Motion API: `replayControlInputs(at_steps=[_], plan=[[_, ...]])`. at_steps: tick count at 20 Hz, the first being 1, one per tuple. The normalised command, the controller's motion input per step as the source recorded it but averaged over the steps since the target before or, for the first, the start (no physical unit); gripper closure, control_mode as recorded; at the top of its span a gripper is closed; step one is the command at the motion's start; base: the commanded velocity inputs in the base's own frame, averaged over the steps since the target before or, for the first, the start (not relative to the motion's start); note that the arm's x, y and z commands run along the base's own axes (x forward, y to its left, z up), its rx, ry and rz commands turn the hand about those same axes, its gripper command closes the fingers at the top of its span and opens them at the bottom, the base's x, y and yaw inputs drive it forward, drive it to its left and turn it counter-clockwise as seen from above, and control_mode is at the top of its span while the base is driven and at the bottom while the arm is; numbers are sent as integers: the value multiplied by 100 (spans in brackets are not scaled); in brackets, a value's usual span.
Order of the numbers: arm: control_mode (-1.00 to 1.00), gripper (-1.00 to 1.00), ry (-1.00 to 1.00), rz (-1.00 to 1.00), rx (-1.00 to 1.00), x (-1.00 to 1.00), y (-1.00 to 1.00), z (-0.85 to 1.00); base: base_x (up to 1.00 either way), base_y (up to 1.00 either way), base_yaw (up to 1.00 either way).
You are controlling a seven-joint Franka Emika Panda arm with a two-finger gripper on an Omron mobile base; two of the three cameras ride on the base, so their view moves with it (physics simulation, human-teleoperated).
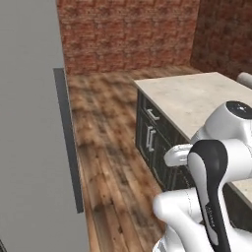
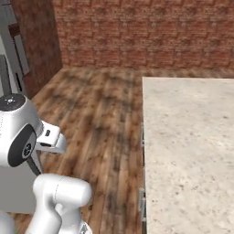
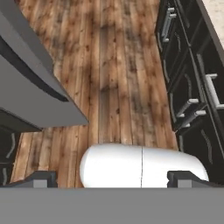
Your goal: Pick up the apple and kiwi from the fridge and place one fruit on each plate on the dining counter.
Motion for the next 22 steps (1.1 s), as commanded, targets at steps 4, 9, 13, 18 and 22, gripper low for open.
replayControlInputs(at_steps=[4, 9, 13, 18, 22], plan=[[100, -100, 0, 0, 0, 0, 0, 0, 100, 0, 0], [100, -100, 0, 0, 0, 0, 0, 0, 100, 0, 0], [100, -100, 0, 0, 0, 0, 0, 0, 99, -10, 10], [100, -100, 0, 0, 0, 0, 0, 0, 96, -43, 19], [100, -100, 0, 0, 0, 0, 0, 0, 92, -53, 23]])
